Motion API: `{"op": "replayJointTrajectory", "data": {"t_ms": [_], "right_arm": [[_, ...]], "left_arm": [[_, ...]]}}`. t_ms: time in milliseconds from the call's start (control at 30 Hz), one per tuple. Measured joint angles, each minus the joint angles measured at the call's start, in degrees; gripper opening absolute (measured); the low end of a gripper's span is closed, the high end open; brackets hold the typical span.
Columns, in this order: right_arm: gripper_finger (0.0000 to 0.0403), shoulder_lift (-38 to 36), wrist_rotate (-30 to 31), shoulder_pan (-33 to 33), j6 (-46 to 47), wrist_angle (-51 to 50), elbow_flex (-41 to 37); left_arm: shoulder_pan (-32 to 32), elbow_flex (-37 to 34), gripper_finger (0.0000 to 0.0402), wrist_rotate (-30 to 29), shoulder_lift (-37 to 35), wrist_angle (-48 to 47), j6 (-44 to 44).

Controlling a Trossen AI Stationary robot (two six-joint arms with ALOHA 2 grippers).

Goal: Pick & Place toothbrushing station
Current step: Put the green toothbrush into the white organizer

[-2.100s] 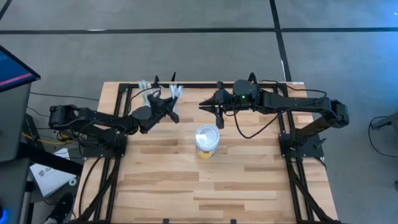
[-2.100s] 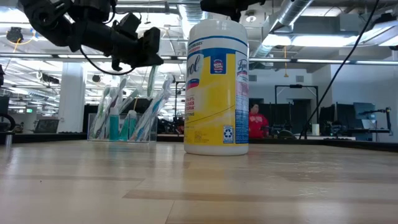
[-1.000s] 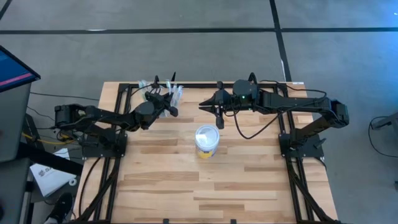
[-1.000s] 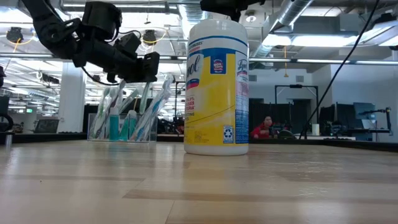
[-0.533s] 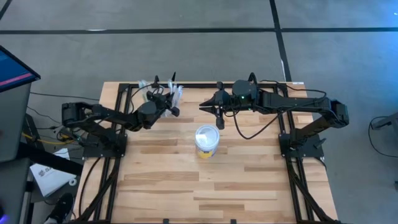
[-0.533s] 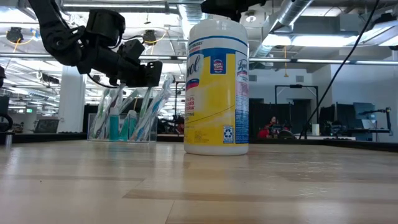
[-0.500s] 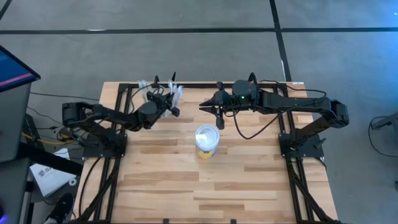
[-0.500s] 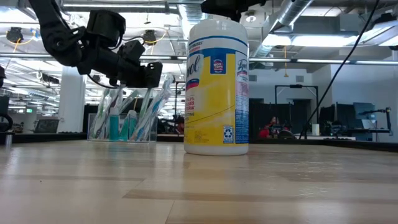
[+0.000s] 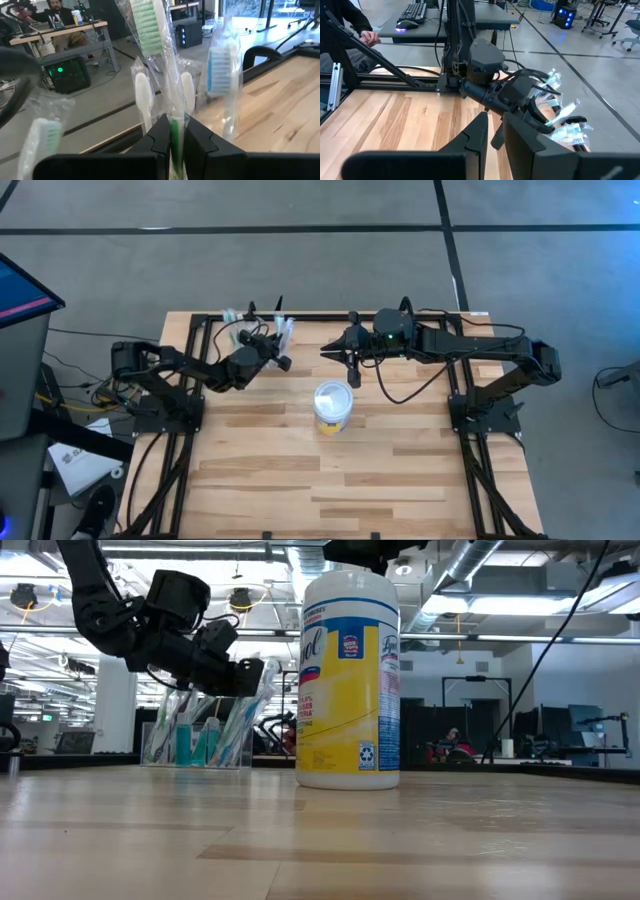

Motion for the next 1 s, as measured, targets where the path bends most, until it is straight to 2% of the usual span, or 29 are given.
{"op": "replayJointTrajectory", "data": {"t_ms": [467, 1000], "right_arm": [[0.0052, 0.0, 0.0, 0.0, 0.0, -0.02, 0.0], [0.0052, 0.0, 0.0, 0.0, 0.0, -0.02, 0.0]], "left_arm": [[0.04, 0.11, 0.0018, -1.12, 5.36, 0.41, -1.49], [-0.22, 0.04, 0.0039, -1.25, 5.88, 0.4, -4.76]]}}
